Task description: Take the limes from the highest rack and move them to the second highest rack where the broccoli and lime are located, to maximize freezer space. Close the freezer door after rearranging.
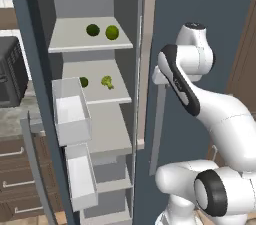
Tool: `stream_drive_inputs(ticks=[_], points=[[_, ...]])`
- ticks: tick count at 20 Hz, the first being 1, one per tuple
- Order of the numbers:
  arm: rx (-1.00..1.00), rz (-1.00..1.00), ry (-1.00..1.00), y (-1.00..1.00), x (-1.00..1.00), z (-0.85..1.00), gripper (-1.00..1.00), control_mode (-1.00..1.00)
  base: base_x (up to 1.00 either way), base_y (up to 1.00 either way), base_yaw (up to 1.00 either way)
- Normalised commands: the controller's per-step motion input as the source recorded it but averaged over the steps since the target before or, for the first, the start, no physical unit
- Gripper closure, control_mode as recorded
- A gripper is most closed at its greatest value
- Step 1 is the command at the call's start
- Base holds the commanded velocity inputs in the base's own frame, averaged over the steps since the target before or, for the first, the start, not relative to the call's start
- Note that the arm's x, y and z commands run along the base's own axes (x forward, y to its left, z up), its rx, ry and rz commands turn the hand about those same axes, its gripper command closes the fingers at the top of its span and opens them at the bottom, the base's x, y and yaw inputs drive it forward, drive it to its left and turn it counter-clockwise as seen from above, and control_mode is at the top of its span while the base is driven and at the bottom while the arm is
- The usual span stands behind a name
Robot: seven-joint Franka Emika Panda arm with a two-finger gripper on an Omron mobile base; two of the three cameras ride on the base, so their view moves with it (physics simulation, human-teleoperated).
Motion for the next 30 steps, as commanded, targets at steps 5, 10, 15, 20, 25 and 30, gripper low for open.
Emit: stream_drive_inputs(ticks=[5,10,15,20,25,30], points=[[0.00,0.00,-0.05,0.00,-0.04,0.00,-1.00,1.00,-0.37,0.00,0.01],[0.00,0.00,0.00,0.00,0.00,0.00,-1.00,1.00,-0.53,0.08,0.31],[0.00,0.00,0.00,0.00,0.00,0.00,-1.00,1.00,-0.02,0.30,0.42],[0.00,0.00,0.00,0.00,0.00,0.00,-1.00,1.00,0.00,0.06,0.48],[0.00,0.00,0.00,0.00,0.00,0.00,-1.00,1.00,0.41,-0.03,0.29],[0.00,0.00,0.00,0.00,0.00,0.00,-1.00,1.00,0.62,-0.01,0.20]])
